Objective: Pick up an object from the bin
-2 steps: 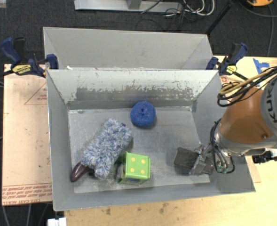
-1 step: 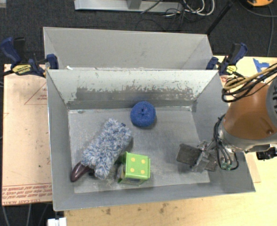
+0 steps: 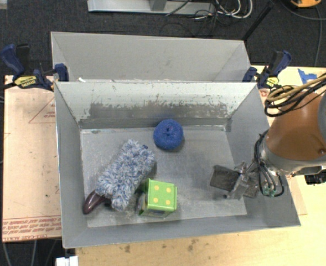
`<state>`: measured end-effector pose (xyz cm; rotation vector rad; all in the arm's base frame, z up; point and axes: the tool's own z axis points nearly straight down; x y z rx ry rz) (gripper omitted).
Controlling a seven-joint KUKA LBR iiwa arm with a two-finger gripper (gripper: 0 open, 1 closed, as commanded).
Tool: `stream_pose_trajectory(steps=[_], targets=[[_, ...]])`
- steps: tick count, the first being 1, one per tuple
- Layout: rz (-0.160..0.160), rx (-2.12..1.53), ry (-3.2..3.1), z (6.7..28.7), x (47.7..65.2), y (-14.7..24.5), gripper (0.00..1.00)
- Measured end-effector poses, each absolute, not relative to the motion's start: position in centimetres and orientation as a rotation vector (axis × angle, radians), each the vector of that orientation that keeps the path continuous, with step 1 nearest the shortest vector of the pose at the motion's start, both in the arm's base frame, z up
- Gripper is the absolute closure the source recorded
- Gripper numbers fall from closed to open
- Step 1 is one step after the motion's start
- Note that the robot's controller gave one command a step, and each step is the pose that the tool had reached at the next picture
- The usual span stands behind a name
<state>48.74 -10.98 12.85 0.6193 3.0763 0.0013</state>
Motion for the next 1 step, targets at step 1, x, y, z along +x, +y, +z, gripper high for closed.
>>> stream_pose_trajectory(steps=[1], targets=[[0.001, 0.62, 3.081, 13.91, 48.64, -10.95, 1.0]])
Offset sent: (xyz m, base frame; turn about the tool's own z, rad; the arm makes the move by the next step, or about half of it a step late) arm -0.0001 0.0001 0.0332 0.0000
